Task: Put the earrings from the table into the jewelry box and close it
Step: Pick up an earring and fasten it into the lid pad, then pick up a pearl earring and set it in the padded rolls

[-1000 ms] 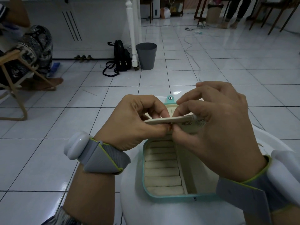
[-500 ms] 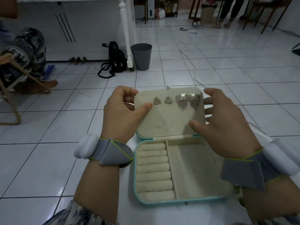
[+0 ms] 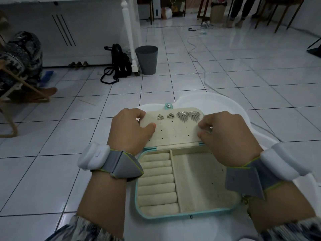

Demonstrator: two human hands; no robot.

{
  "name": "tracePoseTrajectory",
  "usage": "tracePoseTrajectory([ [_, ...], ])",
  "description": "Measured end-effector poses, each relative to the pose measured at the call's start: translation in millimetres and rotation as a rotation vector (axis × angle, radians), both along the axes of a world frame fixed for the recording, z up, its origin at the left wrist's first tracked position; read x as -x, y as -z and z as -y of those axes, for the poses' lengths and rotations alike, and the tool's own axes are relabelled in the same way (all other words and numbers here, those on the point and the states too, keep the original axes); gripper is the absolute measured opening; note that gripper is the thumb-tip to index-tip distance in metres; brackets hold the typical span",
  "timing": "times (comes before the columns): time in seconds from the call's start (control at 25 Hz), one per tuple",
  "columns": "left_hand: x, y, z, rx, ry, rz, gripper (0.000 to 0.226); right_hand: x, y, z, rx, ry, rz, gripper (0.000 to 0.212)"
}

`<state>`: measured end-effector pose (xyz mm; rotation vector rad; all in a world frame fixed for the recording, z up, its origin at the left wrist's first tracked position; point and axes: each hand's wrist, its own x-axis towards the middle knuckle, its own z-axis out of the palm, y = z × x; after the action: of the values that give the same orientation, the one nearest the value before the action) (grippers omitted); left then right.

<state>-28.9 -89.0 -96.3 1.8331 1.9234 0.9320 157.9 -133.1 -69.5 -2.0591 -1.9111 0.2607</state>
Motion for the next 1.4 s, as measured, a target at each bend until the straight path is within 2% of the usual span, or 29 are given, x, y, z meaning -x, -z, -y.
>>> tracePoseTrajectory([
  [0.2, -2, 0, 1, 0.018, 0.001, -0.051, 0.039, -4, 1, -1, -0.017, -0.014, -0.031, 0.020],
  [0.44, 4, -7, 4, 0.050, -0.004, -0.018, 0.038, -22, -3, 4, -0.078, 0.004, -0.190, 0.025],
  [0.6, 8, -20, 10, -0.055, -0.009, 0.066, 0.027, -50, -19, 15, -0.240, 0.106, -0.321, 0.029],
  [0.72, -9, -40, 22, -0.169, 0.060, 0.140, 0.021, -68, -21, 27, -0.270, 0.143, -0.327, 0.033],
  [0.92, -58, -55, 41, -0.209, 0.327, 0.088, 0.016, -90, -12, 44, -0.101, 0.083, -0.259, 0.016],
  [1.12, -104, -47, 52, -0.029, 0.629, -0.097, 0.010, -117, -7, 57, 0.097, 0.009, -0.200, 0.011],
  [1.4, -143, -38, 63, 0.139, 0.773, -0.199, 0.013, -134, -5, 65, 0.192, -0.058, -0.193, 0.015],
])
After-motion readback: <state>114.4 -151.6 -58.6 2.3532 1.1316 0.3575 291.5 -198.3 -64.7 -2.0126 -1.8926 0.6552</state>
